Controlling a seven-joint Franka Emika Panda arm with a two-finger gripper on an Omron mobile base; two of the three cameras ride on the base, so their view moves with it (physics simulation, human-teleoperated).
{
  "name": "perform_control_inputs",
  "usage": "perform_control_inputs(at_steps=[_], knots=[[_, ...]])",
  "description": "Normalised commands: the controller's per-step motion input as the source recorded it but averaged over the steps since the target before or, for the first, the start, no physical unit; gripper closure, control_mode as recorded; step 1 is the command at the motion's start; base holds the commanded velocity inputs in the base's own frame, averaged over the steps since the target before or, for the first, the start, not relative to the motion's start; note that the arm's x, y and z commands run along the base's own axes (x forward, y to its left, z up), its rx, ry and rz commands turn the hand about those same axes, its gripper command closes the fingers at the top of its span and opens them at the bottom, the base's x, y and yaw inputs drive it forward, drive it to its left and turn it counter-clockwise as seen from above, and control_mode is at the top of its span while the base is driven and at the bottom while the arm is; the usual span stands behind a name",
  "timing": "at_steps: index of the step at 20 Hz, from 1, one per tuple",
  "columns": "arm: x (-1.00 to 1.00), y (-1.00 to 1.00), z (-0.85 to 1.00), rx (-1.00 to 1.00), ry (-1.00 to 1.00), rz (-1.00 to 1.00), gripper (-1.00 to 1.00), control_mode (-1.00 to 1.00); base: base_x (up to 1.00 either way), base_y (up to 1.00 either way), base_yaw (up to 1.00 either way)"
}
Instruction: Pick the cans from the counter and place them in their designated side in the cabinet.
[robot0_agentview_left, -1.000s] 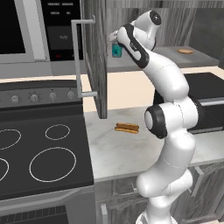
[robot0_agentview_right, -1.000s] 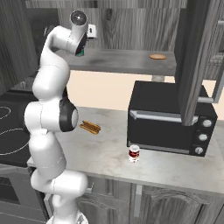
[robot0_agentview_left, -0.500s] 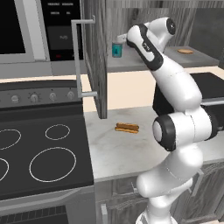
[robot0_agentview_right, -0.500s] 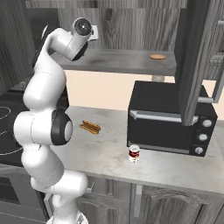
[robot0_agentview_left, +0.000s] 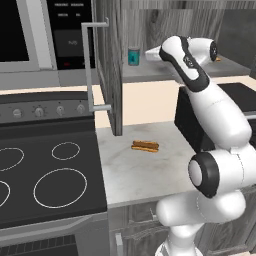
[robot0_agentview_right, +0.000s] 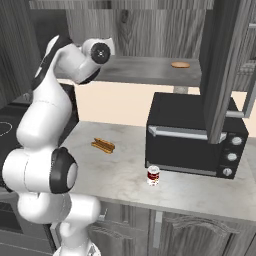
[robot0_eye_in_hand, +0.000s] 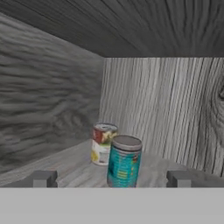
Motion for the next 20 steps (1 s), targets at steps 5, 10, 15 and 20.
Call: perform_control_inputs(at_steps=[5,10,15,20], knots=[[-0.63,-0.12,0.0,0.0,0.01,0.02,-1.0,-1.0,0.0,0.0,0.0],[-0.59,-0.04,0.0,-0.02,0.13,0.02,-1.0,-1.0,0.0,0.0,0.0],[-0.59,-0.04,0.0,-0.04,0.2,0.03,-1.0,-1.0,0.0,0.0,0.0],[-0.64,-0.09,0.0,-0.04,0.13,0.04,-1.0,-1.0,0.0,0.0,0.0]])
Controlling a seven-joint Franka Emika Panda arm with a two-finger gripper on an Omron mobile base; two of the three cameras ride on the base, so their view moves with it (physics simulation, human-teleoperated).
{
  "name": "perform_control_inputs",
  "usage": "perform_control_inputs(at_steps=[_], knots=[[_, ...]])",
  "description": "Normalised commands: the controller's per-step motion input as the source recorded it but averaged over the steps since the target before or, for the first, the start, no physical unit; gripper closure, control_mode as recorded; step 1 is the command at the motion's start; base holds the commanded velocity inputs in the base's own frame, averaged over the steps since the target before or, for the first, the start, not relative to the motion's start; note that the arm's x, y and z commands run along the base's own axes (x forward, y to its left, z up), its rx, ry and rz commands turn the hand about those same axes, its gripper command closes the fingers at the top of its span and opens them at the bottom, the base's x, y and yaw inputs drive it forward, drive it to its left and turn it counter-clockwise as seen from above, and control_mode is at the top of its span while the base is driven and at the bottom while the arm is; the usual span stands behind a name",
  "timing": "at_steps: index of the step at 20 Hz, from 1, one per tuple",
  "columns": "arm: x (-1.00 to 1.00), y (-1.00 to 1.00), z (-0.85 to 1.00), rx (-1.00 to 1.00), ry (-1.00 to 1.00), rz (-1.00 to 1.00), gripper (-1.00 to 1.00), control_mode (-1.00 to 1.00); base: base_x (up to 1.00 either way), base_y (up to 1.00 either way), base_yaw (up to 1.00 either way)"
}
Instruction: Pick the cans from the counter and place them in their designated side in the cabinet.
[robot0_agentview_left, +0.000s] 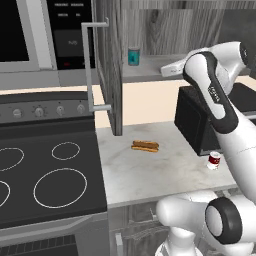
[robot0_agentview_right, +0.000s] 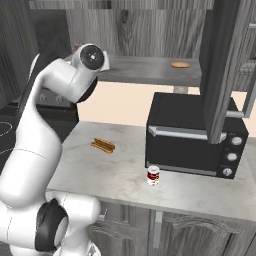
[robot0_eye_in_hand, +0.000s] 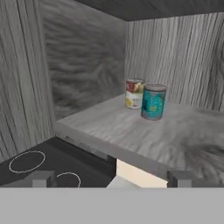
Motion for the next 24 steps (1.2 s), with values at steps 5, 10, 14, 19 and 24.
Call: perform_control_inputs(at_steps=[5,10,14,19,24], knots=[[-0.67,-0.08,-0.01,0.01,-0.03,0.0,-1.0,-1.0,0.0,0.0,0.0],[-0.47,-0.03,-0.09,0.01,-0.02,0.0,-1.0,-1.0,0.0,0.0,0.0],[-0.49,-0.16,-0.16,-0.01,-0.02,0.0,-1.0,-1.0,0.0,0.0,0.0],[-0.43,-0.18,-0.14,-0.05,0.04,0.0,-1.0,-1.0,0.0,0.0,0.0],[-0.43,-0.16,-0.17,-0.04,0.02,-0.01,-1.0,-1.0,0.0,0.0,0.0]])
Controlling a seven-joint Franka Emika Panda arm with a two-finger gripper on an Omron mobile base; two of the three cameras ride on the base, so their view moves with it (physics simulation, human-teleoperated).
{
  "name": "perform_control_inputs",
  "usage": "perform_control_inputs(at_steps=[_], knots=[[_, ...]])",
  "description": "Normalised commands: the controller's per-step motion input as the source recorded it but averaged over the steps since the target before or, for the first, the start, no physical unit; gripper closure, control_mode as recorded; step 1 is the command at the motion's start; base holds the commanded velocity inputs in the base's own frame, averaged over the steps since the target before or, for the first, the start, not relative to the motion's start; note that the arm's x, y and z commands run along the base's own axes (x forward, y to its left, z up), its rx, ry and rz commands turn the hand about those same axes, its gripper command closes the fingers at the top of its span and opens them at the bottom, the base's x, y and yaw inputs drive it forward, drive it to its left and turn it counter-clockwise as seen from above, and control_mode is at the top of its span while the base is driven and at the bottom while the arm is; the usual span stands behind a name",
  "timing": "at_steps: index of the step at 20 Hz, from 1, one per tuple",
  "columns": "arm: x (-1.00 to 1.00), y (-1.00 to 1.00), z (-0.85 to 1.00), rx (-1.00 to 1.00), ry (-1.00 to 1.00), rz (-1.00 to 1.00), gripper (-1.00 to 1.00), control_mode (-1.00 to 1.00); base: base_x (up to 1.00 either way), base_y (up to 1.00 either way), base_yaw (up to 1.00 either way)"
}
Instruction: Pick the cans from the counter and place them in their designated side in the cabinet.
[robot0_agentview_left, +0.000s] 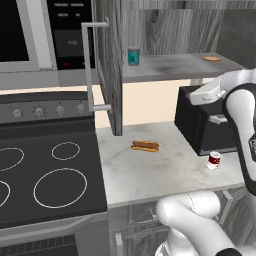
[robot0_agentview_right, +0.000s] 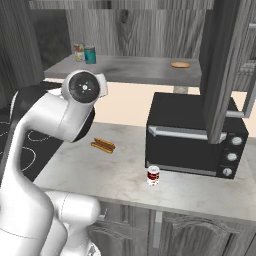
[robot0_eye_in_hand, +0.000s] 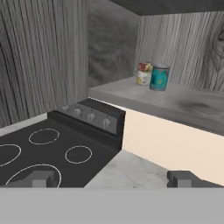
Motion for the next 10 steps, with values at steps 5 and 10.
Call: perform_control_inputs(at_steps=[5,10], knots=[[-0.11,-0.01,-0.05,0.01,0.04,-0.05,-1.0,-1.0,0.0,0.0,0.0],[-0.13,-0.01,-0.09,0.0,0.08,-0.12,-1.0,-1.0,0.0,0.0,0.0]])
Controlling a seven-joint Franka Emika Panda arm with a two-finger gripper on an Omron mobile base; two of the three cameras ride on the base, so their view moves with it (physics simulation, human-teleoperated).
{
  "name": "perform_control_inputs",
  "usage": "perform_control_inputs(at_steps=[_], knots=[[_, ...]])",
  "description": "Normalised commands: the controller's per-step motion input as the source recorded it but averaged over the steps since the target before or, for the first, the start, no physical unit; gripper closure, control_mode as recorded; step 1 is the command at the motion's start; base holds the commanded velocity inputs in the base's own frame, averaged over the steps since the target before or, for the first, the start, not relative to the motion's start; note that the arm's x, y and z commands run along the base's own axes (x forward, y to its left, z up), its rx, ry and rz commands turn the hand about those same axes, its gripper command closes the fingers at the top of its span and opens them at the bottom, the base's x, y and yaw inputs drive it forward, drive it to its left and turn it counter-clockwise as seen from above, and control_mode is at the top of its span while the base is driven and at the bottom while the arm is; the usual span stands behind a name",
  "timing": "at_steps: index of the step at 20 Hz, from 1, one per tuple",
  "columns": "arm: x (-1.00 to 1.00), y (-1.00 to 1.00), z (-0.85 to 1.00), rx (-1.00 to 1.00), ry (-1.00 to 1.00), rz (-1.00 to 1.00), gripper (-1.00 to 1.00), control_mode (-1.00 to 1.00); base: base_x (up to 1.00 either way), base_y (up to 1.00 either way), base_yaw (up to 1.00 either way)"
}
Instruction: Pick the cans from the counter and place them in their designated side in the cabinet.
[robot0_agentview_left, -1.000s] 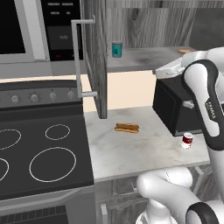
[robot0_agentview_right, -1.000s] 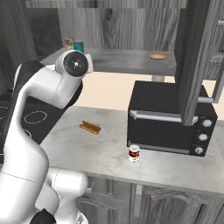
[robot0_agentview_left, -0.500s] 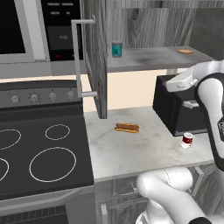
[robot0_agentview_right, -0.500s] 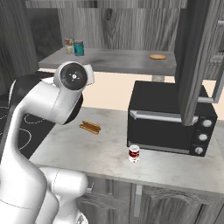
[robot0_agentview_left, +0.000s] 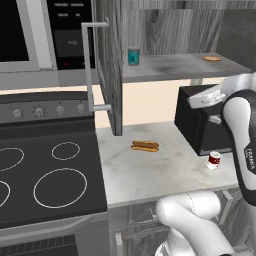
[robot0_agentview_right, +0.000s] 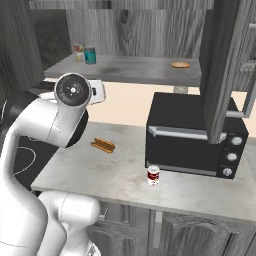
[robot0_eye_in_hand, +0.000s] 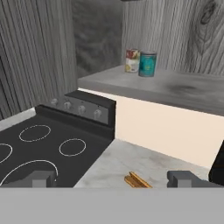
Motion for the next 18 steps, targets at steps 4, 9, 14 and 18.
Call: perform_control_inputs(at_steps=[4,9,14,18], knots=[[-0.14,-0.12,-0.15,-0.02,0.11,-0.12,-1.0,-1.0,0.0,0.0,0.0],[-0.05,-0.22,-0.21,-0.02,0.16,-0.08,-1.0,-1.0,0.0,0.0,0.0],[0.0,-0.01,-0.19,0.0,0.07,-0.03,-1.0,-1.0,0.0,0.0,0.0],[-0.05,-0.05,-0.12,-0.01,0.01,-0.08,-1.0,-1.0,0.0,0.0,0.0]])
